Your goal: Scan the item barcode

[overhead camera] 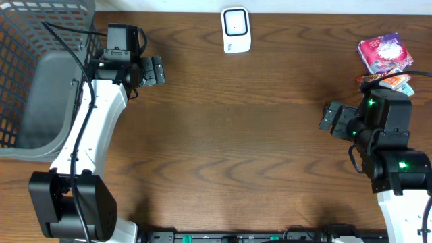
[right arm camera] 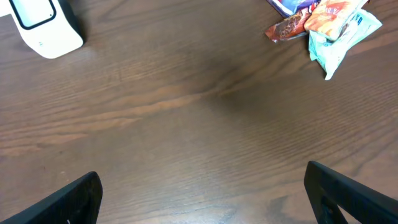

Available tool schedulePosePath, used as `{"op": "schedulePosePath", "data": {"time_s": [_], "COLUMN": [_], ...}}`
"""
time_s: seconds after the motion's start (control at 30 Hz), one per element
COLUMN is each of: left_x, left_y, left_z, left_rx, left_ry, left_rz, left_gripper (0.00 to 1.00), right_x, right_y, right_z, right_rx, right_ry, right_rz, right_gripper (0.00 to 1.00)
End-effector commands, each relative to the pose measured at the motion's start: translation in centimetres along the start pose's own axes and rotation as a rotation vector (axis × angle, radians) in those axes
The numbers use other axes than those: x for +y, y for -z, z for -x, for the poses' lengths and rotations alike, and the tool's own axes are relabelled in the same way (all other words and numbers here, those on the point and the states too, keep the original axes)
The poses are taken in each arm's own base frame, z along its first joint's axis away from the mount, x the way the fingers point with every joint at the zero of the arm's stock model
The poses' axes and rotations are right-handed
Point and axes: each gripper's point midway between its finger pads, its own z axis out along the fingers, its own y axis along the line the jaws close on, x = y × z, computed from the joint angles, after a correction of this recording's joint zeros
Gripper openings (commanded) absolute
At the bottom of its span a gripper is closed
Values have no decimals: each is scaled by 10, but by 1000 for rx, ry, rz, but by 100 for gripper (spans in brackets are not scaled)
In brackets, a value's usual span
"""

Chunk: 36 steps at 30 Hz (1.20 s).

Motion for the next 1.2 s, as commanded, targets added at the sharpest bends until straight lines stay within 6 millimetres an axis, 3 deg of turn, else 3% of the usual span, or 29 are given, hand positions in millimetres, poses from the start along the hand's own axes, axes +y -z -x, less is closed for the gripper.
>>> {"op": "schedulePosePath", "data": {"time_s": [0.0,0.37,1.17], "left_x": [4,4,4], "left_y": [-3,-3,-3], "left_z": [-2,-2,-2], "left_rx": [10,10,10], "left_ry": [-6,-7,-6], "left_rz": [14,14,14], "left_gripper": [98,98,98], "right_x": [1,-4,-6], "right_y": [0,1,1], "right_z": [-3,-21,-27], "right_rx": [5,81,102], "right_ry": [20,26,28], "right_rz": [5,-16,-21], "right_gripper": [99,99,99]}}
